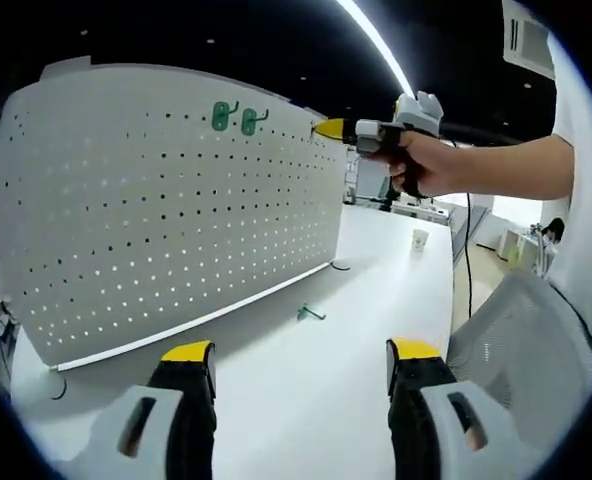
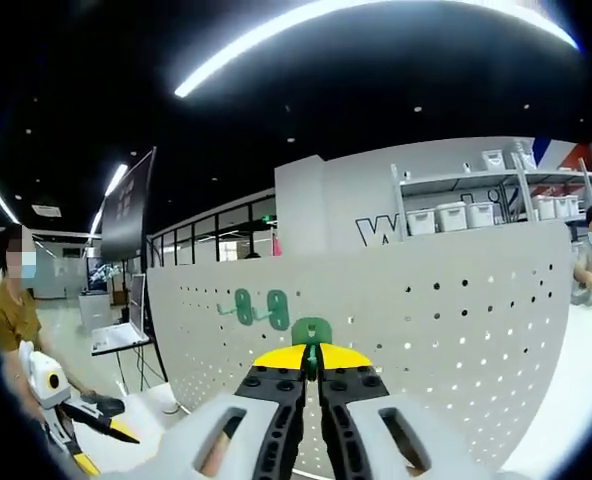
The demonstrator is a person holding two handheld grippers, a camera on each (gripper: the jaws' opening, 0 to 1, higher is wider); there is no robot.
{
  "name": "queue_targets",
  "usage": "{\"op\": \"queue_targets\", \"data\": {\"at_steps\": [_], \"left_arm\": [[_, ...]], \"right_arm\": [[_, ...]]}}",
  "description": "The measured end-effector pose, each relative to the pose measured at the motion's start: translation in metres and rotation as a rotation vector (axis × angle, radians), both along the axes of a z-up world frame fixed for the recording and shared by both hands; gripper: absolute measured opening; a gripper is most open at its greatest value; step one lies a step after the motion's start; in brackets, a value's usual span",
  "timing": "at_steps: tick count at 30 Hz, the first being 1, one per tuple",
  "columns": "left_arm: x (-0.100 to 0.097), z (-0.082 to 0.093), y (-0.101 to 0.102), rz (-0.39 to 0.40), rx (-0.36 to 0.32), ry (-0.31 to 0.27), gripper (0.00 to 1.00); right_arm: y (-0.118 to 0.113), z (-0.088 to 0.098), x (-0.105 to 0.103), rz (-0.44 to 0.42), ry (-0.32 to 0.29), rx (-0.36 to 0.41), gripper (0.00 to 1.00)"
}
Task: Insert the hook assembly into the mounting plate slot until the hook locks in place.
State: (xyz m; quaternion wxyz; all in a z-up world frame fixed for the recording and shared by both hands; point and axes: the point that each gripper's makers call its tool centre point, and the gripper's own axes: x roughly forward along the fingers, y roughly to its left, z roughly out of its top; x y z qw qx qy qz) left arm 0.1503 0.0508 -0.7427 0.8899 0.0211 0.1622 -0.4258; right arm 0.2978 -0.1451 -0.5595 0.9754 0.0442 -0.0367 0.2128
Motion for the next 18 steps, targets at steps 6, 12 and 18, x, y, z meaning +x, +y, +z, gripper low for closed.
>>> {"op": "queue_targets", "data": {"at_steps": [6,12,18], "left_arm": [[-0.002,-0.004,0.003,0.004,0.015,-0.002,0.71],[-0.002,-0.006,0.009,0.016,0.025,-0.005,0.7],[-0.004,-0.007,0.011,0.014,0.038,-0.015,0.68]], "right_arm": [[0.002,0.007,0.009,-0.012,-0.019,-0.002,0.01],[0.006,0.011,0.015,-0.025,-0.036,-0.013,0.01],[0.009,0.012,0.023,-0.036,-0.045,-0.022,0.01]]}}
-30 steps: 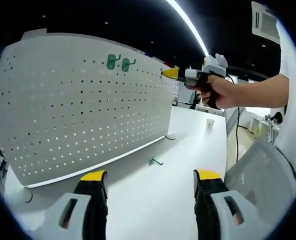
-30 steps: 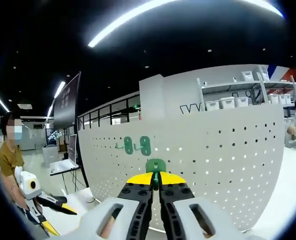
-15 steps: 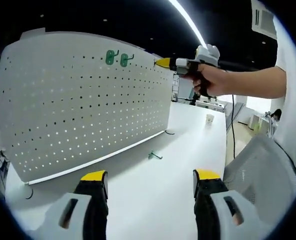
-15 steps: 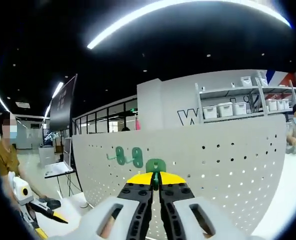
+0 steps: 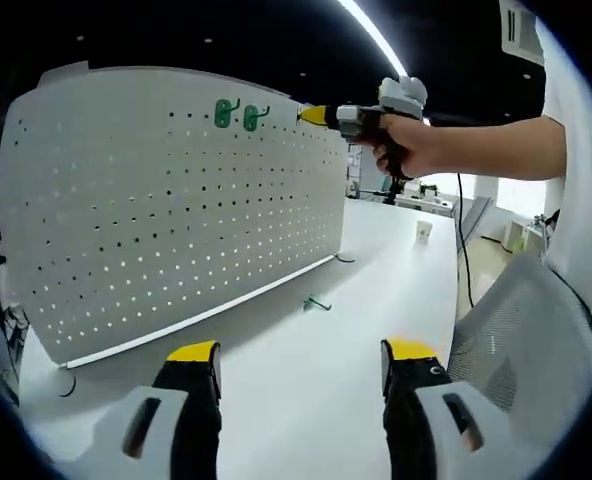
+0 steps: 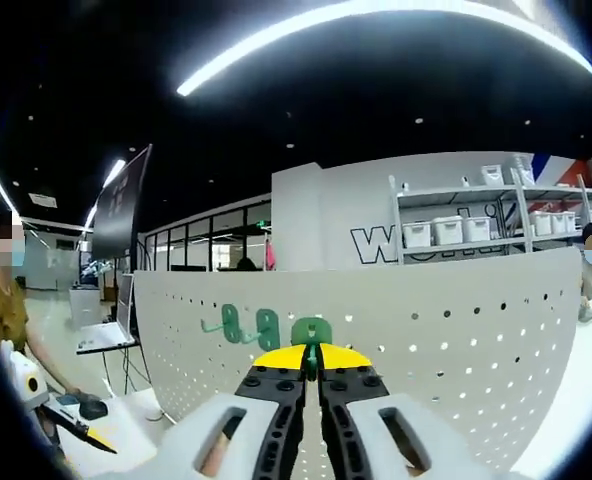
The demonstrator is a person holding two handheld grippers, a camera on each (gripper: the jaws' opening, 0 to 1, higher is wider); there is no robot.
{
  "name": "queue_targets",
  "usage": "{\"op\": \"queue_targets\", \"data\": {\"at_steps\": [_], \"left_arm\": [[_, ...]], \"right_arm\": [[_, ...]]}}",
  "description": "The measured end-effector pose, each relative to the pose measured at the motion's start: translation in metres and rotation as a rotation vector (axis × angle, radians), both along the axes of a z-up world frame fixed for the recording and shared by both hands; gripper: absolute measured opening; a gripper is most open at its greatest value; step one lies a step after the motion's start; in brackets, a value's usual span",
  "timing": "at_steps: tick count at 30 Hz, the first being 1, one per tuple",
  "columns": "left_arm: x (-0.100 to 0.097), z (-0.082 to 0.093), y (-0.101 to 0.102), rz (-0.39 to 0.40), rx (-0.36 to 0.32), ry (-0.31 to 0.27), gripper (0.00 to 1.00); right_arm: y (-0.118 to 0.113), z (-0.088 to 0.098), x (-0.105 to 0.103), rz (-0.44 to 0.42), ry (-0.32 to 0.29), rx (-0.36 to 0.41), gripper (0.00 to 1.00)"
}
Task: Insert the hook assembly into the mounting plate slot until the hook locks in place.
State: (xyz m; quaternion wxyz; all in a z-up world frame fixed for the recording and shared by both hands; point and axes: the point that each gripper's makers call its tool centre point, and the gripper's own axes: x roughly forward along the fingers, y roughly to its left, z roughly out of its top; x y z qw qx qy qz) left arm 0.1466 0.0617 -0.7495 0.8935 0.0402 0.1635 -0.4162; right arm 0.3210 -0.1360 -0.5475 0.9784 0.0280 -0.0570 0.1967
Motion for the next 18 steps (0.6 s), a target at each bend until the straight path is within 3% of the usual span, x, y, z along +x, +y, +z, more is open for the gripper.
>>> {"op": "queue_targets", "data": {"at_steps": [4,18], "left_arm": [[-0.001,-0.002,0.0,-0.007,0.014,-0.004,0.69],[-0.008,-0.007,0.003,-0.003,0.041,0.007,0.7]], "right_arm": [[0.0,0.0,0.003,-0.021,-0.011,-0.045,0.01],[0.003,0.001,0.018,-0.04,-0.028,-0.064,0.01]]}}
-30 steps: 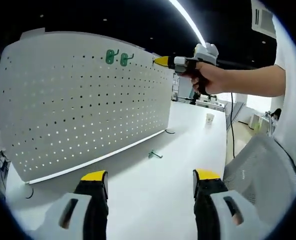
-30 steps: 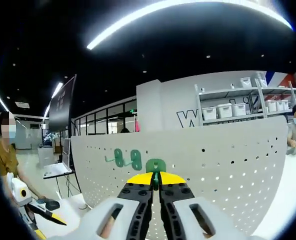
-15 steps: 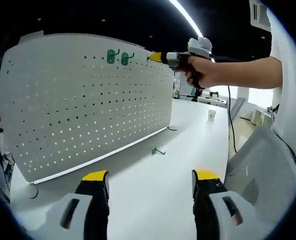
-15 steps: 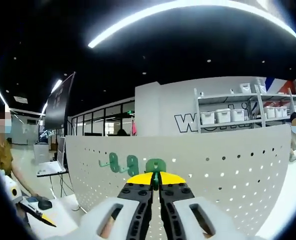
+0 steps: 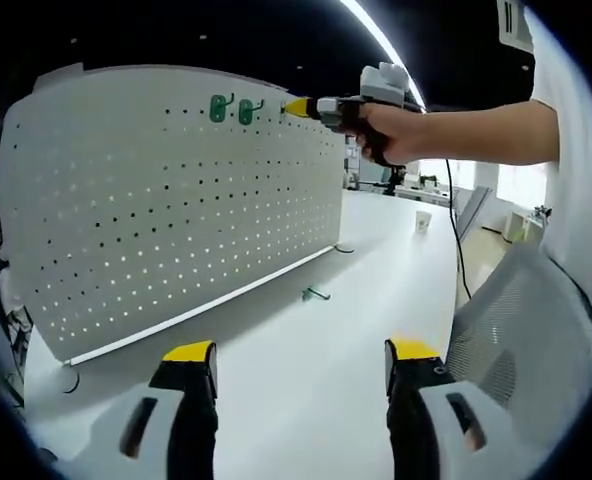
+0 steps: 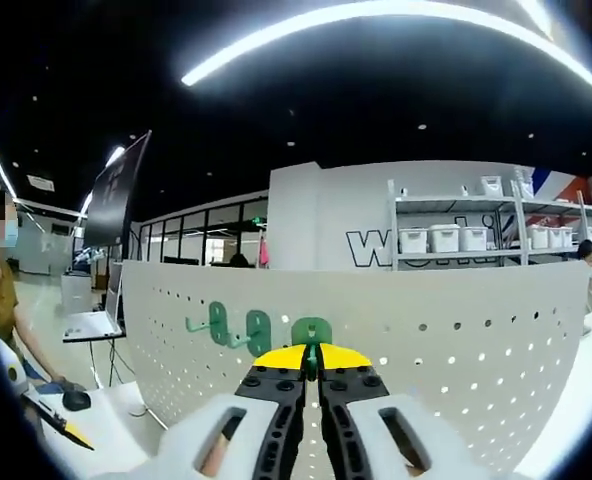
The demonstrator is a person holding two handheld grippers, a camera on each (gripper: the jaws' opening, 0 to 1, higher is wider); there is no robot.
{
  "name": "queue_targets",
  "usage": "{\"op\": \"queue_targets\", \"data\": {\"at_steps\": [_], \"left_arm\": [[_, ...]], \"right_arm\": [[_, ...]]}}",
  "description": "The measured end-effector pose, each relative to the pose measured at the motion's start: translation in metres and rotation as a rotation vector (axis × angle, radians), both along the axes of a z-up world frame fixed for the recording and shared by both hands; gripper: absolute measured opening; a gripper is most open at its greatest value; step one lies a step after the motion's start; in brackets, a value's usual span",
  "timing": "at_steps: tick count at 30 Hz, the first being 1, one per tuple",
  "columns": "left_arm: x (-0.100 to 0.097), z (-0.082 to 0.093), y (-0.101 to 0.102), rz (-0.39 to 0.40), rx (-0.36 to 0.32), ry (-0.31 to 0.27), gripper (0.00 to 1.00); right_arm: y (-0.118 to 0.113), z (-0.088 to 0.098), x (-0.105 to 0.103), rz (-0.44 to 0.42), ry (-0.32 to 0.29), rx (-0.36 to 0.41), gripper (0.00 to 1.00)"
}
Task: Insert the hook assembly into the mounting plate slot until the hook locks in place.
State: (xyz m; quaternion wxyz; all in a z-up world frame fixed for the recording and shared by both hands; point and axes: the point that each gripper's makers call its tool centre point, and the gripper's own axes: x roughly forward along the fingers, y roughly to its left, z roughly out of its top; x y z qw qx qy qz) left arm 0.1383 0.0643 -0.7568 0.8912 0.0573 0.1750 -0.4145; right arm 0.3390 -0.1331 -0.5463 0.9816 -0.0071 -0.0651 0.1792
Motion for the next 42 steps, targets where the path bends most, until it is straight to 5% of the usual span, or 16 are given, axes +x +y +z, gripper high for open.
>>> {"op": "queue_targets", "data": {"at_steps": [29,42], "left_arm": [[0.001,0.002,0.014,0.052,-0.005,-0.002,0.7],[0.002,0.005,0.017,0.067,-0.019,-0.006,0.68]], "right_arm": [[0.008,-0.002,0.019,-0.017,0.021,-0.006,0.02],[0.01,-0.005,0.022,-0.155,0.045,-0.01,0.02]]}}
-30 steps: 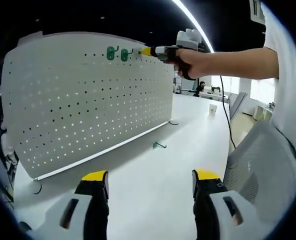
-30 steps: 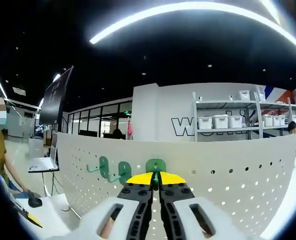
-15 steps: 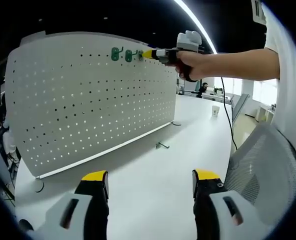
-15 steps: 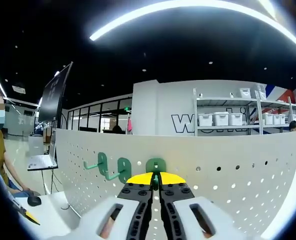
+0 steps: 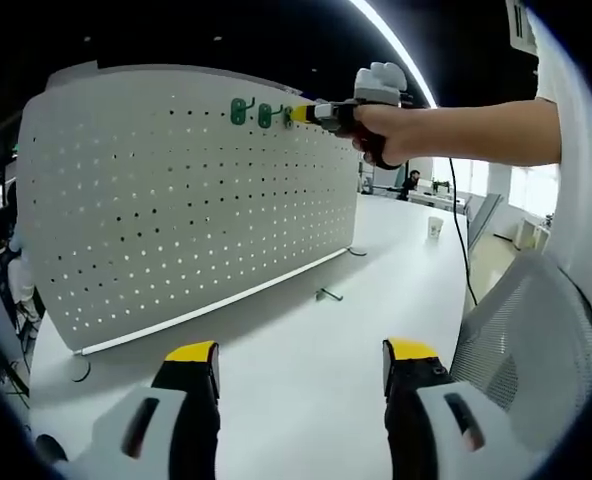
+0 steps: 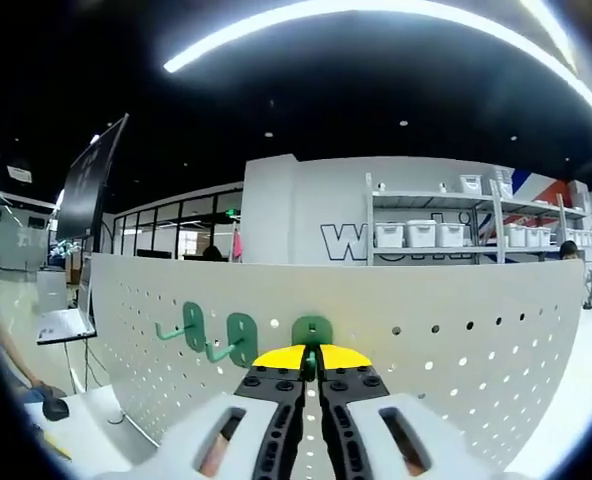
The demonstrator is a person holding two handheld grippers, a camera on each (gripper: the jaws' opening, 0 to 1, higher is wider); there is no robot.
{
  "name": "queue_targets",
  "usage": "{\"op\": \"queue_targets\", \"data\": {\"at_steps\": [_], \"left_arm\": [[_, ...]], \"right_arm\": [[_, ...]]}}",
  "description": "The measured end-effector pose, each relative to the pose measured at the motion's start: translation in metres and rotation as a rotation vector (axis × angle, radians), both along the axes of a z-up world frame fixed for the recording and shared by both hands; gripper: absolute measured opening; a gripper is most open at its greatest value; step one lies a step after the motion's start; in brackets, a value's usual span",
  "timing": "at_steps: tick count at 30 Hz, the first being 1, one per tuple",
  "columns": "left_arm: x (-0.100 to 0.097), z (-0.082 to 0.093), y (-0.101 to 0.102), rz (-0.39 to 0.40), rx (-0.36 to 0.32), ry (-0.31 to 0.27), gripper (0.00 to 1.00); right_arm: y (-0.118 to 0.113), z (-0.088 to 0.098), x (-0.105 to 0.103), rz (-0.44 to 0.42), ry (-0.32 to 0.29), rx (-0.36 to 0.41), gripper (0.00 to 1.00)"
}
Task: Insert the hook assembly into the mounting plate slot until the hook locks in place.
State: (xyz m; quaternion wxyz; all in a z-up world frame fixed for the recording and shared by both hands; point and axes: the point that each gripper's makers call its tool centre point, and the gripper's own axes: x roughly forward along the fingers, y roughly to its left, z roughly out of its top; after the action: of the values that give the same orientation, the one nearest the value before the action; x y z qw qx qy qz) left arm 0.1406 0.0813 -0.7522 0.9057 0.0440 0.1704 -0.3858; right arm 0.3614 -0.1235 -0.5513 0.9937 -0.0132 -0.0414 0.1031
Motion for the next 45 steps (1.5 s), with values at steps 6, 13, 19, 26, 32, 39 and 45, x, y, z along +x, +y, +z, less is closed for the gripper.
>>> {"op": "queue_targets", "data": {"at_steps": [6,13,19,26,32,39,45], "left_arm": [[0.001,0.001,0.001,0.003,-0.007,-0.003,0.66],[0.0,0.002,0.001,-0.006,-0.002,-0.006,0.65],[0.001,0.006,0.003,-0.007,-0.002,-0.017,0.65],[-0.001,0.003,0.003,-0.005,-0.004,-0.009,0.65],[-0.001,0.005,0.003,-0.004,-0.006,-0.016,0.65],[0.001,0.006,0.001,-0.008,-0.001,-0.013,0.65],[0.003,0.009,-0.001,-0.014,0.0,-0.019,0.66]], "right_arm": [[0.0,0.0,0.001,-0.054,0.014,0.001,0.02],[0.001,-0.004,0.003,-0.091,0.052,0.058,0.04],[-0.002,-0.004,0.004,-0.11,0.057,0.087,0.03],[-0.001,-0.003,0.001,-0.101,0.057,0.082,0.04],[-0.001,-0.004,0.0,-0.069,0.051,0.094,0.05],[0.002,-0.004,-0.002,0.03,0.044,0.083,0.09],[0.004,-0.002,-0.006,0.085,0.023,0.039,0.16]]}}
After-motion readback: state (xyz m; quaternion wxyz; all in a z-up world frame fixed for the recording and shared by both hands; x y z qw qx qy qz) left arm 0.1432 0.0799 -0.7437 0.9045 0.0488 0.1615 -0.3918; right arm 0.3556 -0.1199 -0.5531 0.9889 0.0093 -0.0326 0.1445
